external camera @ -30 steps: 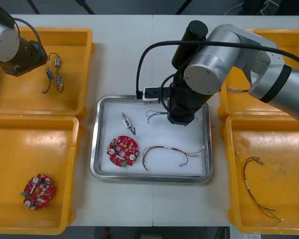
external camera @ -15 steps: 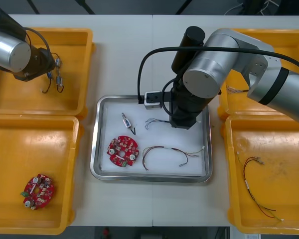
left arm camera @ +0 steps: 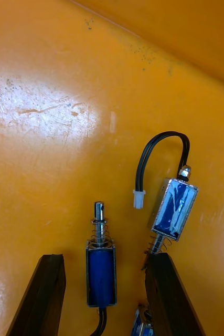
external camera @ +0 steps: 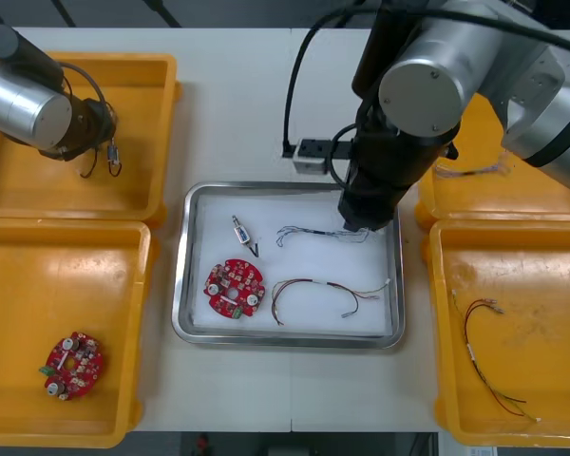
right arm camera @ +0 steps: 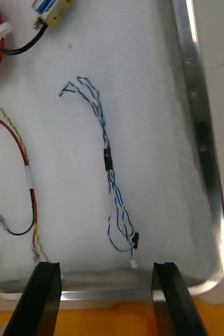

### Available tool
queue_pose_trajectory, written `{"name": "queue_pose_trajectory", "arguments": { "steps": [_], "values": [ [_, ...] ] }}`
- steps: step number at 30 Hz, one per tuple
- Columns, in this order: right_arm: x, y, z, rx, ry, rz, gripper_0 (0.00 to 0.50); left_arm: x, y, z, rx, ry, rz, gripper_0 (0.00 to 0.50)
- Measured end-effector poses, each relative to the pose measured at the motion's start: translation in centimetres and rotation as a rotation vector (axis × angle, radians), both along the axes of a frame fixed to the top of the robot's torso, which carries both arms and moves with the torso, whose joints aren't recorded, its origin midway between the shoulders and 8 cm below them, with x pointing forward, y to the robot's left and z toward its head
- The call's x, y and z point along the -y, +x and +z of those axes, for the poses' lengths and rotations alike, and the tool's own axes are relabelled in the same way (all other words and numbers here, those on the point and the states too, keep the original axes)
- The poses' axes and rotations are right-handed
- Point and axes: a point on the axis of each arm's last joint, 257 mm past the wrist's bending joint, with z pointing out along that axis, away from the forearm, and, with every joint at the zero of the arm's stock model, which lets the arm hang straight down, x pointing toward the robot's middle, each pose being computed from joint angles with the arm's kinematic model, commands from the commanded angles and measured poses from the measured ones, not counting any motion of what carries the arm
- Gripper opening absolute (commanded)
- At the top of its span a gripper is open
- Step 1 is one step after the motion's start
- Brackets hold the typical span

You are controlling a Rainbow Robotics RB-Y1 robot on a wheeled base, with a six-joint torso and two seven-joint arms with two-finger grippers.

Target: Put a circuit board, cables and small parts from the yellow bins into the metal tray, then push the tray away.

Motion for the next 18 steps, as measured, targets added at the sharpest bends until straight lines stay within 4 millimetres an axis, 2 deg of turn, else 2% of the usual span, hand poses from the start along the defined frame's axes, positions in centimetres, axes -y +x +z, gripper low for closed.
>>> {"name": "queue_pose_trajectory", "arguments": {
  "steps": [8, 12, 15, 17, 18],
  "values": [
    [2.0, 0.2, 3.6, 0.025, 0.076, -0.161, 0.500, -0.3, 0.0, -0.8, -0.007, 0.023, -0.002, 0.454],
    [4.0, -0.1, 4.7, 0.037, 0.140, -0.321, 0.500, -0.1, -0.1, -1.5, -0.013, 0.041, -0.015, 0.454],
    [5.9, -0.4, 5.0, 0.051, 0.149, -0.364, 0.500, 0.0, 0.0, -1.3, -0.010, 0.043, -0.017, 0.447],
    [7.3, -0.7, 5.0, 0.059, 0.155, -0.407, 0.500, 0.0, 0.0, -1.3, -0.011, 0.043, -0.017, 0.401],
    [8.0, -0.9, 5.0, 0.062, 0.165, -0.447, 0.500, 0.0, 0.0, -1.4, -0.011, 0.043, -0.017, 0.287]
  ]
}}
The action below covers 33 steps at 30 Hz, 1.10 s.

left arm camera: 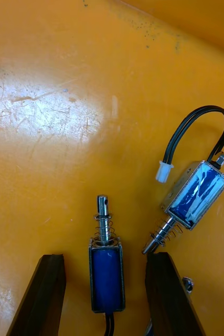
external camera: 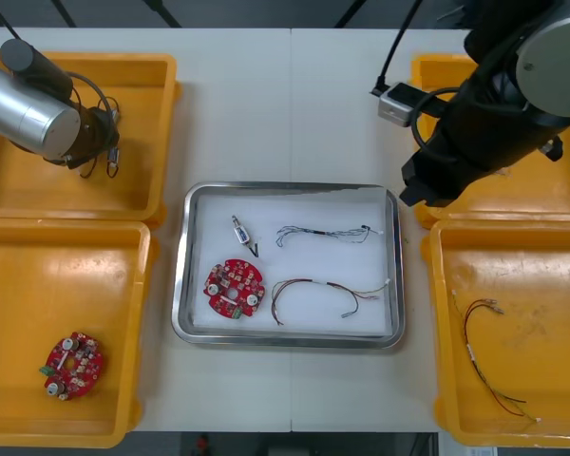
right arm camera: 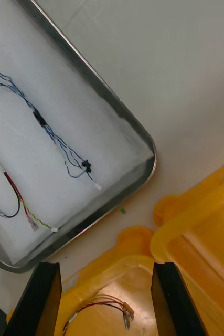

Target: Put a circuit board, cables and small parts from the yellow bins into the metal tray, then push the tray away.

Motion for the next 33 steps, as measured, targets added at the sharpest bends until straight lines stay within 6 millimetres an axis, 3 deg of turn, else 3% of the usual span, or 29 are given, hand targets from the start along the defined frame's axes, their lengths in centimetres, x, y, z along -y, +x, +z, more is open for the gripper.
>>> {"name": "queue_pose_trajectory", "arguments": {
  "steps": [1, 2, 6, 23, 33],
  "values": [
    [0.6, -0.2, 0.0, 0.000, 0.015, -0.047, 0.500, 0.0, 0.0, 0.0, -0.001, 0.000, 0.001, 0.213],
    [1.2, -0.3, 0.0, 0.000, 0.032, -0.095, 0.500, 0.0, 0.0, -0.1, -0.001, 0.001, 0.001, 0.097],
    [3.7, -1.2, 0.1, 0.025, 0.058, -0.202, 0.500, -0.1, -0.1, -0.2, -0.004, 0.003, 0.002, 0.001],
    [13.5, -4.0, -1.1, 0.005, 0.160, -0.623, 0.500, -0.3, -0.1, 0.4, -0.019, 0.012, 0.015, 0.000],
    [18.2, -4.7, -1.5, -0.008, 0.181, -0.774, 0.500, -0.3, -1.3, 2.6, -0.100, 0.038, 0.056, 0.000]
  ]
}}
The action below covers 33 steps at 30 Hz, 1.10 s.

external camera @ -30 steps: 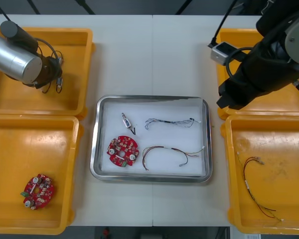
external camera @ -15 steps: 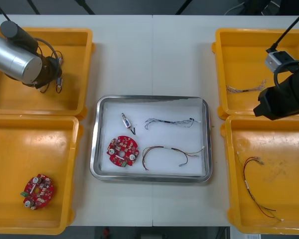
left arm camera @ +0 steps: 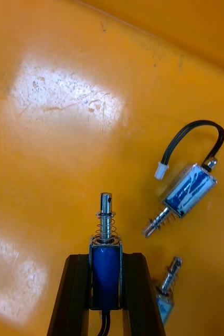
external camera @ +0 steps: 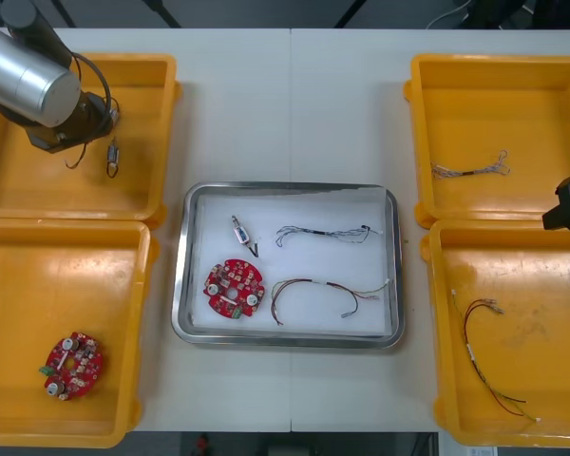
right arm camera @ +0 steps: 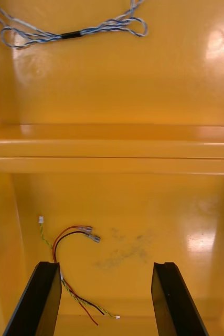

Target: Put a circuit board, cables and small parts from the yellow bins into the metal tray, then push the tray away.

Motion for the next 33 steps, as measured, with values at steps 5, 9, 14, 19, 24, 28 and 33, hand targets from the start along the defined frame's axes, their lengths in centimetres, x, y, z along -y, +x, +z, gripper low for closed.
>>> {"name": "queue_pose_trajectory", "arguments": {
  "steps": [5, 9, 14, 19, 24, 28, 33],
  "values": [
    [1.5, 0.1, -0.4, -0.018, 0.016, -0.050, 0.500, 1.4, -2.3, 1.1, -0.075, -0.034, -0.007, 0.000],
    [2.1, 0.3, -0.8, -0.027, 0.029, -0.074, 0.500, 2.8, -3.8, 2.9, -0.112, -0.060, -0.037, 0.000],
    [2.3, 0.5, -0.9, -0.028, 0.039, -0.083, 0.500, 4.5, -5.5, 4.6, -0.151, -0.084, -0.079, 0.000],
    [2.2, 0.5, -1.0, -0.030, 0.042, -0.082, 0.500, 6.2, -6.9, 5.7, -0.176, -0.108, -0.120, 0.000],
    [2.3, 0.5, -1.0, -0.031, 0.042, -0.083, 0.500, 8.4, -8.3, 6.7, -0.191, -0.120, -0.181, 0.000],
    [2.3, 0.4, -1.1, -0.033, 0.042, -0.084, 0.500, 10.3, -9.3, 7.4, -0.193, -0.117, -0.234, 0.000],
    [2.3, 0.4, -1.1, -0.034, 0.042, -0.085, 0.500, 12.0, -10.5, 8.2, -0.185, -0.139, -0.218, 0.000]
  ]
}}
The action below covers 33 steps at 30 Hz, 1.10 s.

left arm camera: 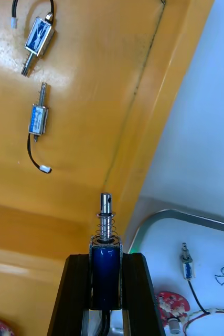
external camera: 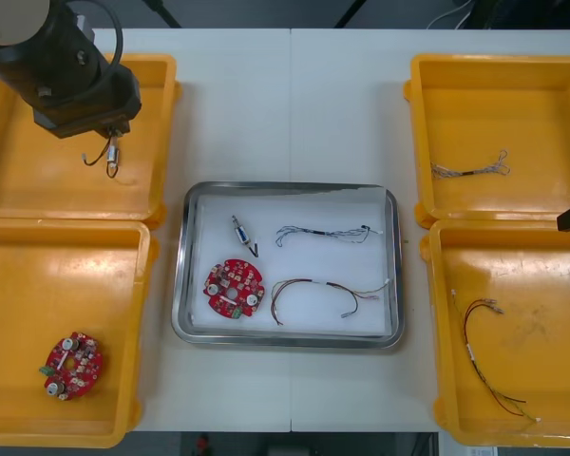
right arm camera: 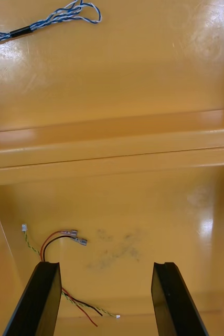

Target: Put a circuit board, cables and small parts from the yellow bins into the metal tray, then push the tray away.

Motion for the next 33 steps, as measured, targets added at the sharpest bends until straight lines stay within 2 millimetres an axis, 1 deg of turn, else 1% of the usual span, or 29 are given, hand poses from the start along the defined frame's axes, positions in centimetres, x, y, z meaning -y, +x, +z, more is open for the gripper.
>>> {"name": "queue_pose_trajectory", "arguments": {
  "steps": [5, 9, 15, 21, 24, 29, 33],
  "values": [
    [0.0, 0.0, 0.0, 0.000, 0.000, 0.000, 0.500, 2.0, -1.1, -0.2, -0.020, -0.109, 0.170, 0.000],
    [0.0, 0.0, 0.0, -0.001, 0.000, -0.001, 0.500, 4.4, -0.9, -0.4, -0.008, -0.191, 0.276, 0.000],
    [0.0, 0.0, -0.1, -0.002, 0.000, -0.001, 0.500, 8.4, -0.9, -1.3, 0.005, -0.205, 0.252, 0.000],
    [0.1, 0.0, -0.1, -0.002, 0.000, -0.002, 0.500, 11.5, -0.8, -2.2, 0.032, -0.188, 0.257, 0.000],
    [0.1, 0.0, -0.1, -0.002, 0.000, -0.002, 0.500, 12.7, -1.0, -3.3, 0.036, -0.174, 0.259, 0.000],
    [0.1, 0.0, -0.1, -0.002, 0.000, -0.002, 0.500, 14.4, -1.6, -6.5, 0.025, -0.194, 0.283, 0.000],
    [0.1, 0.0, -0.1, -0.002, 0.000, -0.002, 0.500, 15.0, -1.7, -8.8, 0.042, -0.184, 0.296, 0.000]
  ]
}}
